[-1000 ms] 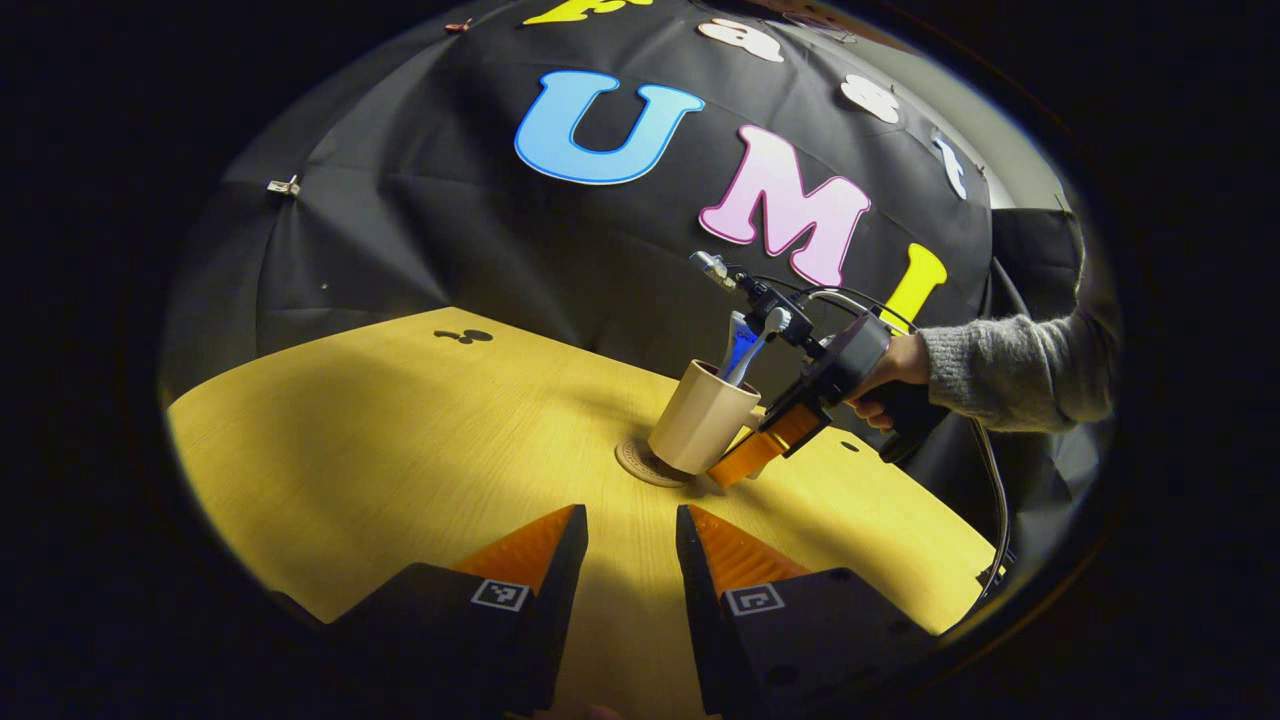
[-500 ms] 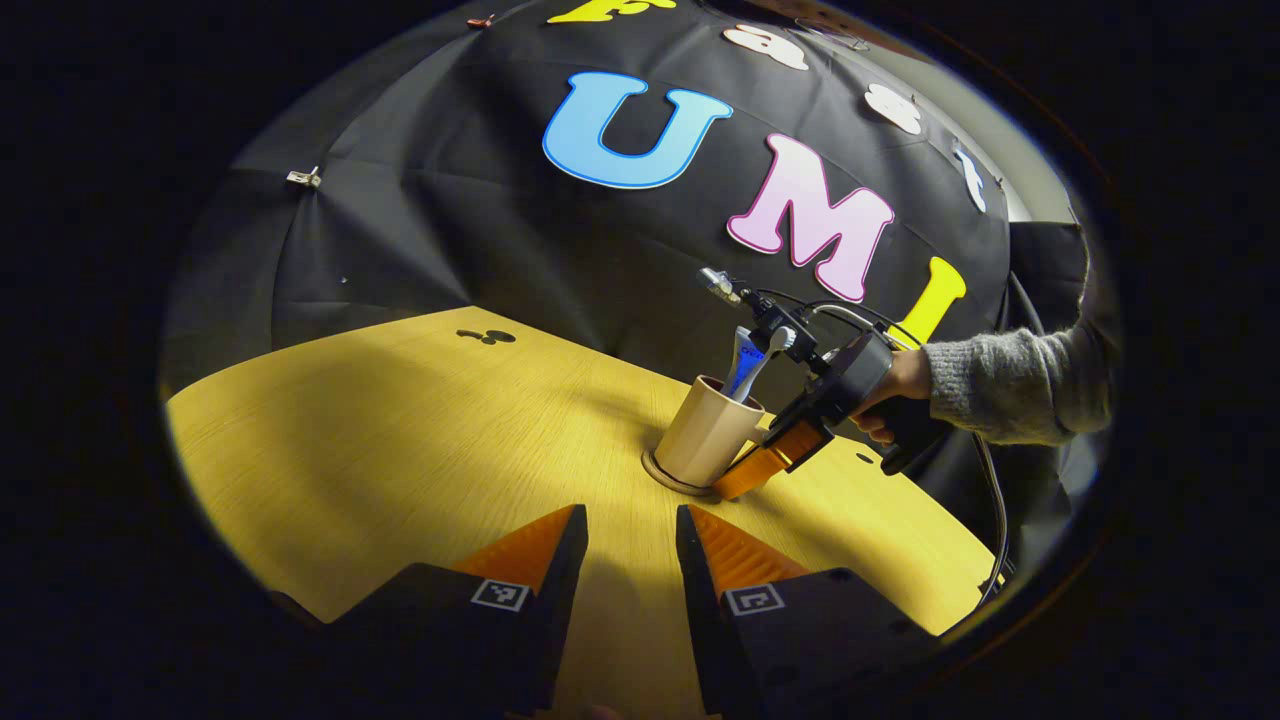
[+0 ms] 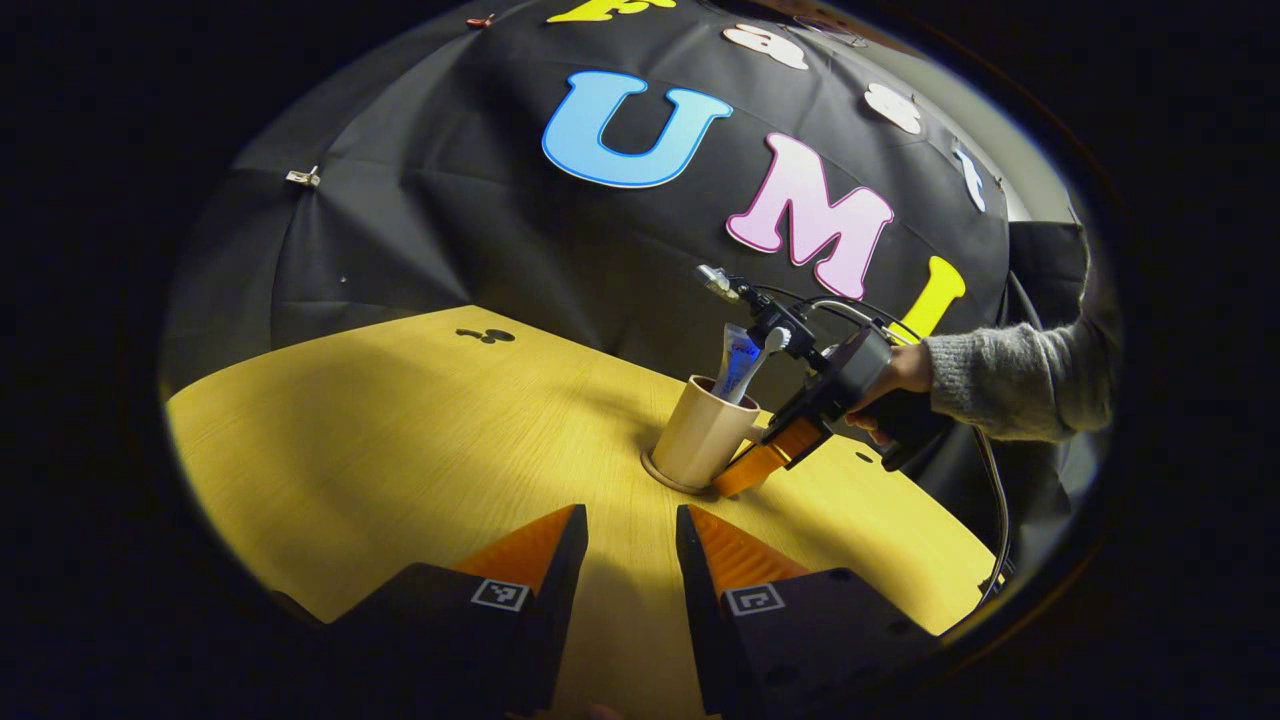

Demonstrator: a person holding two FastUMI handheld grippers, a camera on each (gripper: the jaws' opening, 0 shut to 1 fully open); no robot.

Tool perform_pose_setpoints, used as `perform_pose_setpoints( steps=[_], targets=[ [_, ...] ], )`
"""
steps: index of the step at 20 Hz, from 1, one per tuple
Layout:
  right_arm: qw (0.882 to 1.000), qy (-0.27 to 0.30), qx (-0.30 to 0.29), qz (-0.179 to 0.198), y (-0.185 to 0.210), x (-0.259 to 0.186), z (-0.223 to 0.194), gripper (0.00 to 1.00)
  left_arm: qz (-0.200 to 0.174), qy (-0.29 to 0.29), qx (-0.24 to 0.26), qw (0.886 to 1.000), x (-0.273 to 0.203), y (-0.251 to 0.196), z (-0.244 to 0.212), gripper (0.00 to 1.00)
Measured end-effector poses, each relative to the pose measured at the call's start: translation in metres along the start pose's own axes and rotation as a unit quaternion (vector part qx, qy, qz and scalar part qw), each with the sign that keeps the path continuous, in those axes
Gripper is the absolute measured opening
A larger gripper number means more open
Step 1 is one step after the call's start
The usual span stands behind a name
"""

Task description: Put the toothbrush and toothpaste on the desktop into the cup, then pick up the cup and place it on the coaster on the desktop.

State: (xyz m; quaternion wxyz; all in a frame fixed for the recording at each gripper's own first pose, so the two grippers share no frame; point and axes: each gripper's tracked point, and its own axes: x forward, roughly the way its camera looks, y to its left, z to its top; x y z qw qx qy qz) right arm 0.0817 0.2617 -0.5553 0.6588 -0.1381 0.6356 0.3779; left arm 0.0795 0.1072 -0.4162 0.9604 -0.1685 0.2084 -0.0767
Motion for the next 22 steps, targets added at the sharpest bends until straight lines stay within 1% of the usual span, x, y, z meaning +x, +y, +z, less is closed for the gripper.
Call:
perform_pose_setpoints(
  steps=[1,2,7,11,12,13,18,19,21,22],
  targets=[
    [1.0,-0.006,0.001,-0.003,-0.001,-0.004,0.003,0.35,0.001,-0.001,-0.001,1.0,-0.002,0.0,0.002,0.57],
    [1.0,-0.013,0.002,-0.005,-0.002,-0.009,0.005,0.35,0.002,-0.003,-0.002,1.0,-0.002,0.0,0.002,0.57],
    [0.998,-0.053,-0.001,-0.027,-0.007,-0.044,0.016,0.41,0.011,-0.008,0.002,1.0,-0.009,0.0,0.008,0.57],
    [0.994,-0.097,0.006,-0.042,-0.005,-0.086,0.024,0.43,0.009,-0.013,0.001,1.0,-0.016,-0.009,0.018,0.57],
    [0.993,-0.108,0.008,-0.046,-0.004,-0.099,0.023,0.49,0.007,-0.016,0.004,1.0,-0.018,-0.014,0.021,0.57],
    [0.991,-0.12,0.011,-0.053,-0.005,-0.11,0.025,0.53,0.005,-0.017,0.008,1.0,-0.021,-0.018,0.024,0.57],
    [0.979,-0.191,0.022,-0.071,0.003,-0.167,0.021,0.55,-0.007,-0.021,0.023,0.999,-0.034,-0.039,0.037,0.56],
    [0.975,-0.21,0.024,-0.069,0.007,-0.177,0.02,0.54,-0.008,-0.022,0.027,0.999,-0.036,-0.043,0.041,0.56],
    [0.966,-0.248,0.032,-0.068,0.014,-0.195,0.017,0.55,-0.013,-0.027,0.033,0.999,-0.042,-0.051,0.05,0.57],
    [0.96,-0.268,0.037,-0.064,0.02,-0.203,0.015,0.54,-0.015,-0.028,0.035,0.999,-0.045,-0.055,0.056,0.56]
  ],
)
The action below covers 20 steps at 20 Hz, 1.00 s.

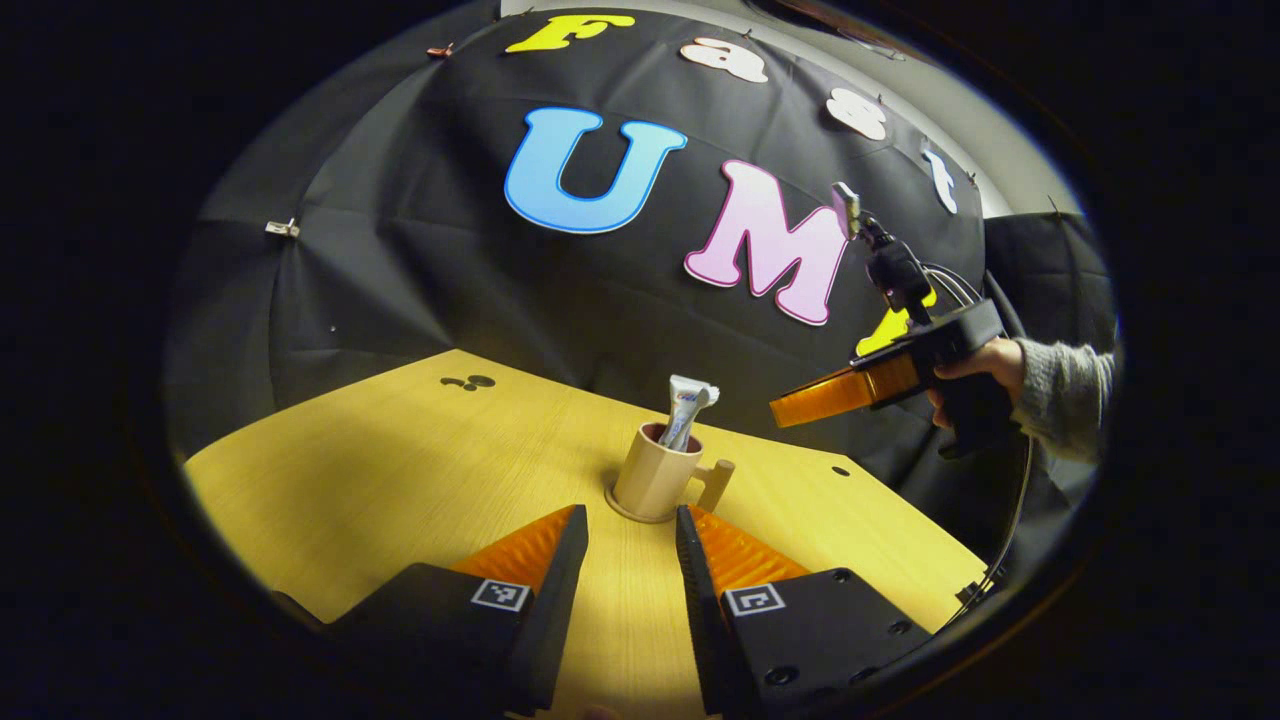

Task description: Put the toothbrush and toothpaste on the desktop into the cup, then pick up the cup and place it on the coaster on the desktop.

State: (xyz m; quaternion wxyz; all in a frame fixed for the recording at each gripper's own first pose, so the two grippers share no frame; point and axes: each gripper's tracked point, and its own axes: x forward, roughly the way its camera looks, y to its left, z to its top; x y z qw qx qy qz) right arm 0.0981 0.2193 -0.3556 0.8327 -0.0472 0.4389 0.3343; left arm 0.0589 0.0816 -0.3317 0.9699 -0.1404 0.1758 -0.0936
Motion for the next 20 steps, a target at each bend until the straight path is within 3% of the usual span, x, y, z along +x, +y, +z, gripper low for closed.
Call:
perform_pose_setpoints(
  steps=[6,11,15,20],
  targets=[
    [0.995,-0.099,-0.015,-0.007,0.03,-0.059,0.015,0.55,-0.013,-0.009,0.003,1.0,-0.015,-0.03,0.05,0.56],
    [0.984,-0.178,0.006,0.004,0.076,-0.107,0.048,0.55,-0.02,-0.026,0.027,0.999,-0.034,-0.056,0.113,0.56],
    [0.97,-0.24,0.045,0.001,0.09,-0.141,0.072,0.57,-0.026,-0.033,0.048,0.998,-0.053,-0.074,0.149,0.57],
    [0.959,-0.274,0.073,-0.032,0.087,-0.171,0.079,0.57,-0.045,-0.018,0.079,0.996,-0.065,-0.094,0.161,0.57]
  ],
)
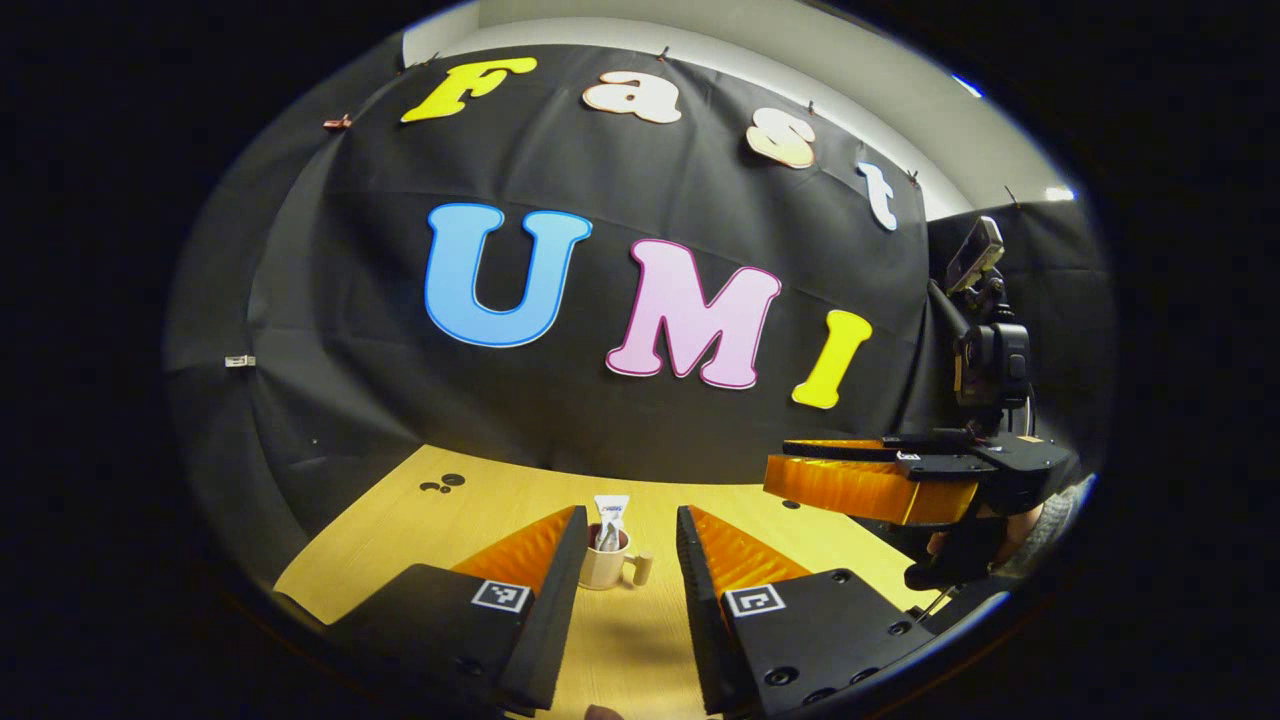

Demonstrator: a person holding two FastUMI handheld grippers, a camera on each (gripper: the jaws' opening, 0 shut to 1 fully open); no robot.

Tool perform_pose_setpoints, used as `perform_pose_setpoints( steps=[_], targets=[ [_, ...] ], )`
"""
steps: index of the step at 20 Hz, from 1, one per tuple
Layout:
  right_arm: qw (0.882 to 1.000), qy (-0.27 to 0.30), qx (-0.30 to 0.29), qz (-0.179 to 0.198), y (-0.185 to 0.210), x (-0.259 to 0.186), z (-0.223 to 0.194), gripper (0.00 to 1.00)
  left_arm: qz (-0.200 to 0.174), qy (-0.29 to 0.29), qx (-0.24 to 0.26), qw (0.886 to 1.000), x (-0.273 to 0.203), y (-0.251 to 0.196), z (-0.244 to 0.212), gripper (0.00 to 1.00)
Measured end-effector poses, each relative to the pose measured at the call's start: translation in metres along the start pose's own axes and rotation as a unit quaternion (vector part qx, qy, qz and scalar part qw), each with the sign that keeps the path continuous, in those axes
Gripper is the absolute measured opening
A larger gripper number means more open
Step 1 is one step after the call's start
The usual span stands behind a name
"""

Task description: Put the toothbrush and toothpaste on the desktop into the cup, then pick up the cup and place it on the coaster on the desktop.

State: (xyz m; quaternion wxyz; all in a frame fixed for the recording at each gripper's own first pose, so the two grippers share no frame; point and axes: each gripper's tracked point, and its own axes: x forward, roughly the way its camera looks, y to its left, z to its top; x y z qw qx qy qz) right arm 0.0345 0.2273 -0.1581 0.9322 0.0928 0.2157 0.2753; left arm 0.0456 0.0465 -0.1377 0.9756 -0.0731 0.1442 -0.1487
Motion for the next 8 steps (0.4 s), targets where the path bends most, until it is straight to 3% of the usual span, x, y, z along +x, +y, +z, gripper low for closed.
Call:
perform_pose_setpoints(
  steps=[8],
  targets=[
    [1.0,-0.011,-0.001,-0.017,0.002,-0.028,0.003,0.57,-0.024,-0.002,0.02,1.0,0.004,-0.029,0.016,0.56]
  ],
)
